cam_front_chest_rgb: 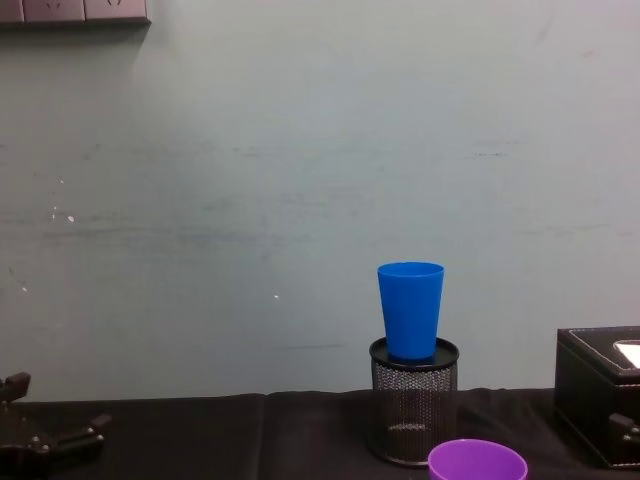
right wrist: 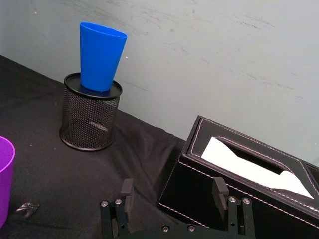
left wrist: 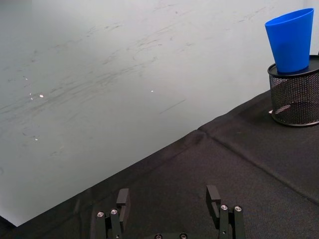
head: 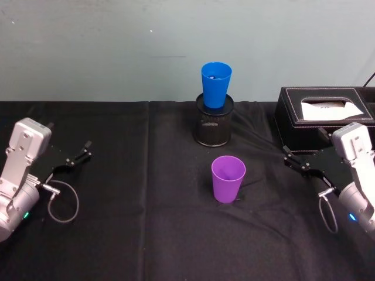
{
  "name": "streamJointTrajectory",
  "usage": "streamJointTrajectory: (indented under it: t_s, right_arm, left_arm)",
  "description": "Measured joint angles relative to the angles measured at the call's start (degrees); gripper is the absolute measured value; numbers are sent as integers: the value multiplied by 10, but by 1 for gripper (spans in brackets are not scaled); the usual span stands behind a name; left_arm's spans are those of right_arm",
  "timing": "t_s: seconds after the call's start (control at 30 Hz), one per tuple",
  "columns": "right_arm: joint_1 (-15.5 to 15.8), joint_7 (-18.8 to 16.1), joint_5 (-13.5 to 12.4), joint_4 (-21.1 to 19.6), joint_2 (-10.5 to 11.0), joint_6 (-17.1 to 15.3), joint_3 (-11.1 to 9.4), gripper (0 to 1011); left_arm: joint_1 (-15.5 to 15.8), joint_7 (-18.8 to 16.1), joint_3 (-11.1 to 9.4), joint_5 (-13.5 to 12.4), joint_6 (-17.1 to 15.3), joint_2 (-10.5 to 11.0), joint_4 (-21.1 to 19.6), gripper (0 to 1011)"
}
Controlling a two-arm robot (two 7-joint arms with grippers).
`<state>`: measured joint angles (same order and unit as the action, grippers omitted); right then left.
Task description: Pick up one cup with a gripper and tap it against the other cup.
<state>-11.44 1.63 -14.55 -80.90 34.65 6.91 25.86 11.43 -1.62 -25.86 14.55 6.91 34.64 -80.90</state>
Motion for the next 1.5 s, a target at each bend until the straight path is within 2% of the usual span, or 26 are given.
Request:
streamJointTrajectory:
  t_s: [1.5]
  right_arm:
    - [0, 0, 0, 0, 0, 0, 0, 1002]
  left_arm:
    - [0, 0, 0, 0, 0, 0, 0, 1000]
